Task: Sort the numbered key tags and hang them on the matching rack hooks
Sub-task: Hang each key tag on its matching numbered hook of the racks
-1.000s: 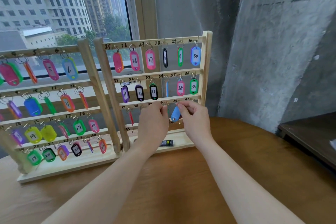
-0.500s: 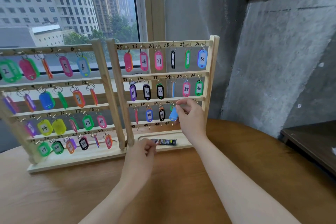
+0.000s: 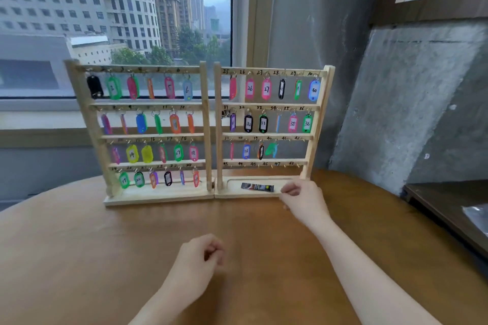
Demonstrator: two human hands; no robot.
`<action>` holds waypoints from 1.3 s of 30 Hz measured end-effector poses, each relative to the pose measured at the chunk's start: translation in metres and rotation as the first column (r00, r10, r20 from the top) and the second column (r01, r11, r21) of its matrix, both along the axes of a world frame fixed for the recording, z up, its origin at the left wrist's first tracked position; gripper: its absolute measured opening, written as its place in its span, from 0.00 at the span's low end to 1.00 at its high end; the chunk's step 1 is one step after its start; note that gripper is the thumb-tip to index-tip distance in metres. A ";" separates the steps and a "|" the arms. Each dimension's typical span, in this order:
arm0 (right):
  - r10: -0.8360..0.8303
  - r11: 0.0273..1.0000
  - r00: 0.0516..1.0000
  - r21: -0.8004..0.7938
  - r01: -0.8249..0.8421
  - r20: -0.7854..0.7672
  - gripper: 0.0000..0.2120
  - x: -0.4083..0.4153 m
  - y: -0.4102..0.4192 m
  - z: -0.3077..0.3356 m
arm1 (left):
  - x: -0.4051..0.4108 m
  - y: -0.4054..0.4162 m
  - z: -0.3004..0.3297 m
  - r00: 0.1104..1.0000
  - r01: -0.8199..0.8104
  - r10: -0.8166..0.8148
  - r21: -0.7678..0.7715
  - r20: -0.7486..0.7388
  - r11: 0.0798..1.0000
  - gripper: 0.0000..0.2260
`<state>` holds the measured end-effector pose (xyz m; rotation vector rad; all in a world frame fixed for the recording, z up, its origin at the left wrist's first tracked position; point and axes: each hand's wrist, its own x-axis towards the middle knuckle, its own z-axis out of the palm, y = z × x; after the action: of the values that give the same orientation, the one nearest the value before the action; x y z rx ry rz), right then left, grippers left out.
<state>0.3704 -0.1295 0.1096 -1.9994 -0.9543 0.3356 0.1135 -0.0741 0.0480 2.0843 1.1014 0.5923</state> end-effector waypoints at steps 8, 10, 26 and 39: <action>0.400 0.915 0.910 -0.113 -0.388 0.109 0.04 -0.118 -0.115 0.002 | -0.069 -0.073 -0.005 0.991 0.131 -0.131 0.001 0.039 0.991 0.09; 0.457 0.883 0.881 -0.179 -0.433 0.122 0.04 -0.137 -0.140 -0.013 | -0.081 -0.090 -0.011 0.984 0.177 -0.176 -0.021 0.037 0.984 0.07; 0.575 0.792 0.750 -0.454 -0.409 0.328 0.16 -0.217 -0.184 -0.060 | -0.130 -0.124 -0.021 0.930 0.357 -0.357 -0.014 -0.082 0.934 0.11; 0.485 0.858 0.874 -0.217 -0.466 0.040 0.09 -0.190 -0.183 -0.046 | -0.115 -0.131 -0.025 0.949 0.296 -0.291 0.025 -0.123 0.955 0.07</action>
<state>0.1800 -0.3125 0.0639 -1.9467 -1.5345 0.6367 -0.0011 -0.2048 0.0228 2.2893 0.8222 0.3528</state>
